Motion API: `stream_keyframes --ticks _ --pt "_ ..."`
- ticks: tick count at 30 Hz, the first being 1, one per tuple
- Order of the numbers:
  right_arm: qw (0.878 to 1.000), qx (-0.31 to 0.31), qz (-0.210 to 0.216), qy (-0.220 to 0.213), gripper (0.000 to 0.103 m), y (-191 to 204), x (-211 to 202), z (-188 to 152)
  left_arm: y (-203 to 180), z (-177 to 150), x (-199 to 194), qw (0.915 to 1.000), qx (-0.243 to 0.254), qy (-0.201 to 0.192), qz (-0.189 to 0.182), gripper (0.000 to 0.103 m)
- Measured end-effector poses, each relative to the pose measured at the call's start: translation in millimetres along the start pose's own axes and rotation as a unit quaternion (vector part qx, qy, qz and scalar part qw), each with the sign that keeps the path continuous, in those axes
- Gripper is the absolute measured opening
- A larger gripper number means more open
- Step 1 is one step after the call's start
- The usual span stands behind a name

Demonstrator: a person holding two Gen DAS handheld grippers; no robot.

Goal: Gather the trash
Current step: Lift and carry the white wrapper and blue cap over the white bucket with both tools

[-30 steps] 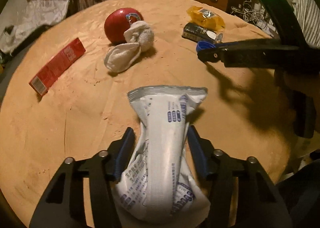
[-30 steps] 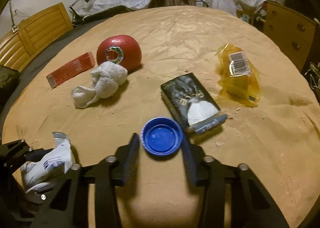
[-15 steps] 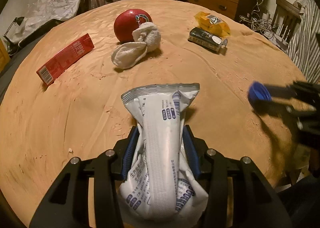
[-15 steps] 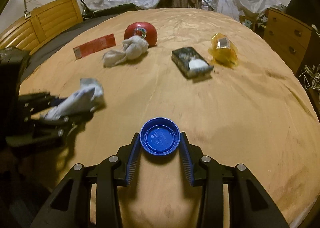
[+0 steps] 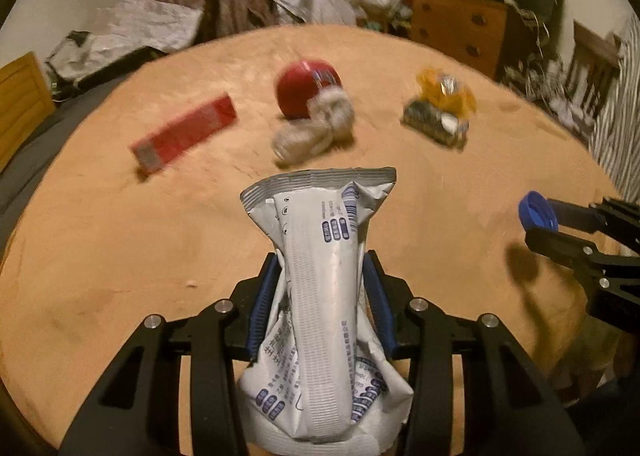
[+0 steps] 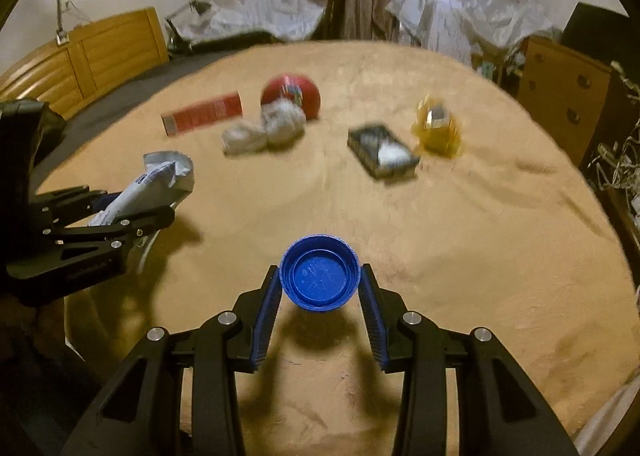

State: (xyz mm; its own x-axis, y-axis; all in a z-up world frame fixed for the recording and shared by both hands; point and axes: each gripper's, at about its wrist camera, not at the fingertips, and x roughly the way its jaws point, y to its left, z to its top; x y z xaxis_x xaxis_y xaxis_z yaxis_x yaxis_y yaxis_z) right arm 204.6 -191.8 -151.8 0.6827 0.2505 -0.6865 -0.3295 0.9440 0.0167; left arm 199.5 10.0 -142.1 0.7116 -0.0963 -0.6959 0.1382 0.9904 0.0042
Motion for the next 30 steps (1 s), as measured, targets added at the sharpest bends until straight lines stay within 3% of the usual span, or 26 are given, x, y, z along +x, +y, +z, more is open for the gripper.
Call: stream_keyframes --ticks 8,18,24,30 --pt "0.995 -0.002 -0.011 -0.103 0.041 15 -81 19 -11 12 -82 0.9942 -0.03 -0.098 0.033 0.041" --pt "0.978 -0.003 -0.04 -0.206 0.041 28 -174 17 -47 17 -157 0.9718 -0.035 -0.217 0.085 0.042" --pt "0.971 -0.007 -0.037 -0.234 0.041 33 -209 10 -65 12 -179 0.9627 -0.037 -0.251 0.095 0.041" --pt "0.969 -0.002 -0.036 -0.243 0.041 32 -225 6 -73 10 -182 0.9619 -0.035 -0.256 0.09 0.041"
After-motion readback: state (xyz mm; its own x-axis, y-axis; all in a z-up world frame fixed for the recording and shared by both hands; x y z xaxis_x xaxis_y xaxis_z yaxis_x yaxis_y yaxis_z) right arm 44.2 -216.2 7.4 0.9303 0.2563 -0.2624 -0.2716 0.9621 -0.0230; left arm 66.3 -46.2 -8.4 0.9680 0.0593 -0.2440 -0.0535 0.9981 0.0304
